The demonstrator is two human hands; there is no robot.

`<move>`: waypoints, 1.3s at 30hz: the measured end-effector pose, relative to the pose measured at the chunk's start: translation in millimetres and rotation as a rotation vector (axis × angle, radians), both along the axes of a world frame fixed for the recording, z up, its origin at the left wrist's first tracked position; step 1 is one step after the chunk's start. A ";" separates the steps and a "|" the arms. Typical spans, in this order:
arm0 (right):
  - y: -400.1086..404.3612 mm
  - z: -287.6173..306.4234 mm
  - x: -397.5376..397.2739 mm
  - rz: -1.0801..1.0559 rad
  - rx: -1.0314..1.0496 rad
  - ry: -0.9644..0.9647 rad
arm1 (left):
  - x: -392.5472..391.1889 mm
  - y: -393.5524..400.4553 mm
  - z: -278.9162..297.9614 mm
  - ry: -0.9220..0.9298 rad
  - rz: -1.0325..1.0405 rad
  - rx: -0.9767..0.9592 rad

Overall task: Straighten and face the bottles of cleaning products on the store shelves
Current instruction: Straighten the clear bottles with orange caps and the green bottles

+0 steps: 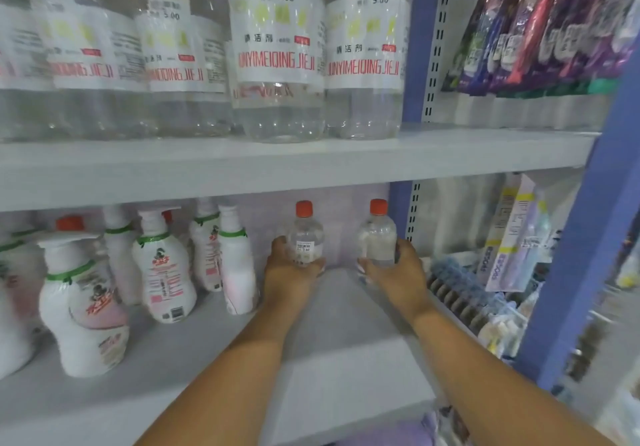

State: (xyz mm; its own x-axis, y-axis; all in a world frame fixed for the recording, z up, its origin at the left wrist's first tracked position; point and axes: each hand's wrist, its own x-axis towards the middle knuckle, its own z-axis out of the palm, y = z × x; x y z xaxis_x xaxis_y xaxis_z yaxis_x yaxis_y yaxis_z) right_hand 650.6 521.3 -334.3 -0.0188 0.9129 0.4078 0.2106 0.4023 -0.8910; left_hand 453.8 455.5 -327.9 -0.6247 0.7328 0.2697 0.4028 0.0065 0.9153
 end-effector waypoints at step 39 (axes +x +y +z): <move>-312.0 293.9 -67.7 0.216 0.260 0.001 | -43.3 -340.7 312.2 0.372 0.153 0.250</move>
